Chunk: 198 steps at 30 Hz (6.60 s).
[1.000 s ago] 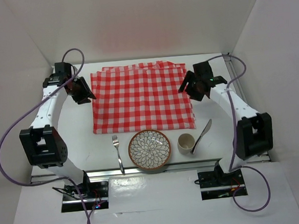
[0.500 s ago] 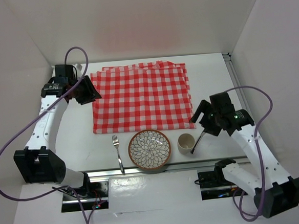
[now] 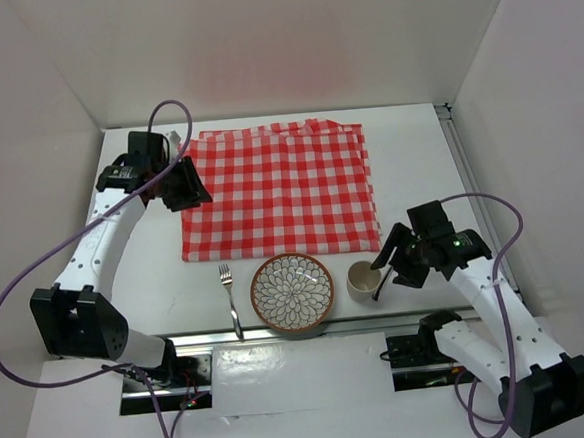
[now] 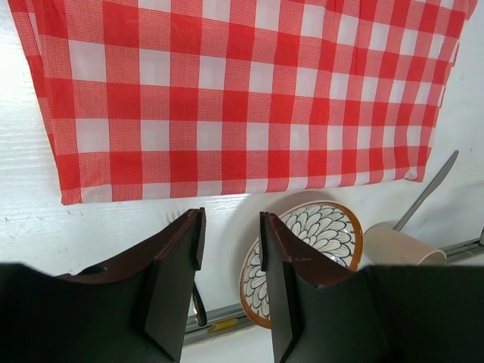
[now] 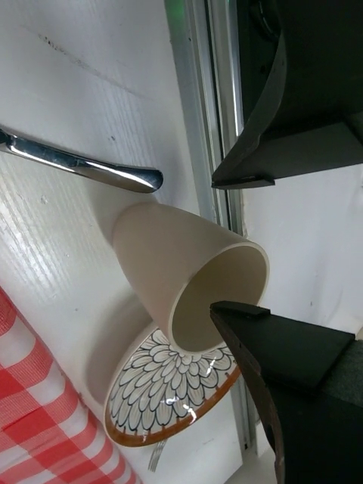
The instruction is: Set the dinner table for one person
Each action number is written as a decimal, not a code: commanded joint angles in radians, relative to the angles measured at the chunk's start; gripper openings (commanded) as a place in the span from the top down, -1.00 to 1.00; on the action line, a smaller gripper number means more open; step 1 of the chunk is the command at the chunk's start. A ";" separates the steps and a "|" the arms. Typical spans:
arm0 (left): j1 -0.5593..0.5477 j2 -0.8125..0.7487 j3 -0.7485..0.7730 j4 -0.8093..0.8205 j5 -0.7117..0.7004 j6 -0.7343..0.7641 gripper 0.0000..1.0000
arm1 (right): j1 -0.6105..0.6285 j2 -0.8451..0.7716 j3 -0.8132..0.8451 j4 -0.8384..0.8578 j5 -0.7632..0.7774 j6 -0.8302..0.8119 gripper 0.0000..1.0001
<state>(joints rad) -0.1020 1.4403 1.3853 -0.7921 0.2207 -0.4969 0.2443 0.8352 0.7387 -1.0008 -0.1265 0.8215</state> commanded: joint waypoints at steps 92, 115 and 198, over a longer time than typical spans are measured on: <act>-0.045 0.085 -0.003 0.011 -0.003 0.001 -0.10 | -0.080 1.592 1.648 0.119 0.249 -0.395 1.00; -0.073 0.046 -0.022 0.011 -0.032 -0.026 -0.13 | -0.071 1.250 1.624 0.183 0.214 -0.386 -0.96; -0.091 -0.207 -0.176 -0.012 -0.179 -0.158 -0.82 | 0.184 0.971 0.703 0.812 -0.220 -0.039 1.00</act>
<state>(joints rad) -0.1886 1.2793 1.2568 -0.8211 0.0414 -0.6277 0.4221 1.7790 1.3106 -0.3653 -0.2783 0.7212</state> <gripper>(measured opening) 0.893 0.178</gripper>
